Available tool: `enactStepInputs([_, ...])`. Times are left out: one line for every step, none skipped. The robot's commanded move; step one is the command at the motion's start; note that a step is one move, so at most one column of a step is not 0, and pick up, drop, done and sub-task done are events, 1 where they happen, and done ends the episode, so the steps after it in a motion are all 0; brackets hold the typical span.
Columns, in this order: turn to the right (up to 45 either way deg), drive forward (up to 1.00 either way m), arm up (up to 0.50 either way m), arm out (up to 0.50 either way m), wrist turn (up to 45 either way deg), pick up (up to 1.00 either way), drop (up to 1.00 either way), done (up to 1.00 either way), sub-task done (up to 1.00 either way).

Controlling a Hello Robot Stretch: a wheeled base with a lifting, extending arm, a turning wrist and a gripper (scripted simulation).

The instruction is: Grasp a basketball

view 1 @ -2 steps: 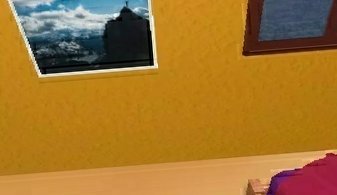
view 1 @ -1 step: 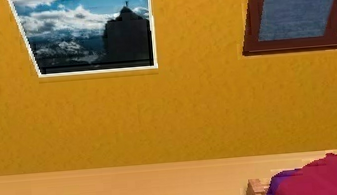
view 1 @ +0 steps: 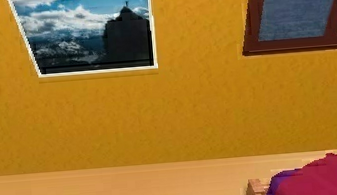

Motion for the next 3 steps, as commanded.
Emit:
enactStepInputs([0.0, 0.00, 0.00, 0.00, 45.0, 0.00, 0.00, 0.00, 0.00])
enactStepInputs([0.0, 0.00, 0.00, 0.00, 6.0, 0.00, 0.00, 0.00, 0.00])
enactStepInputs([0.0, 0.00, -0.30, 0.00, 0.0, 0.00, 0.00, 0.00, 0.00])
